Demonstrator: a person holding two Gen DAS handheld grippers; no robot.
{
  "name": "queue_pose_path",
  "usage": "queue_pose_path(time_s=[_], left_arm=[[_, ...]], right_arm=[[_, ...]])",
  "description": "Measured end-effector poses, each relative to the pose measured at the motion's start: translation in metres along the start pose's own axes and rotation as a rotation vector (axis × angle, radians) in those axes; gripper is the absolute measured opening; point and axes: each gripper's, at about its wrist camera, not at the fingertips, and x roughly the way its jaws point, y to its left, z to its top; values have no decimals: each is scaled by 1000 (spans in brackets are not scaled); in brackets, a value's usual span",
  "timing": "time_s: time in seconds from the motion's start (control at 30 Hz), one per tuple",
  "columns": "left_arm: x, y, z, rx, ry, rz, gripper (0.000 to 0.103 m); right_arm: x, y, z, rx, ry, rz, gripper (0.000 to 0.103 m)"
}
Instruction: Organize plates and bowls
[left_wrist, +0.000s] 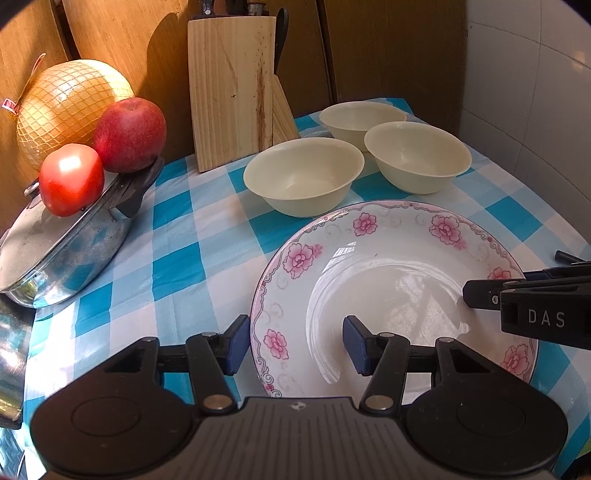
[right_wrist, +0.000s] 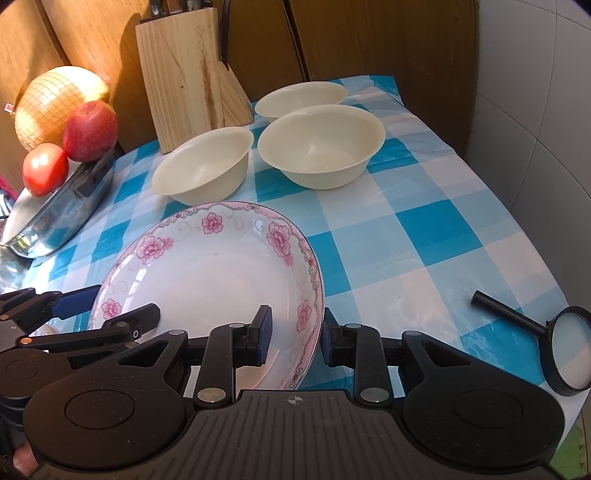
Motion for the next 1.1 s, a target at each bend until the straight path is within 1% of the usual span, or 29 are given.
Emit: queue_pose_path(time_s=[0.3,1.1], left_arm=[[-8,11,2,-33,-18,17,47],[-18,22,1,-58,-40,54,47]], right_arm=[[-2,8,3,-4,-11,19,35],[1,21,6,-12,-12,48,35]])
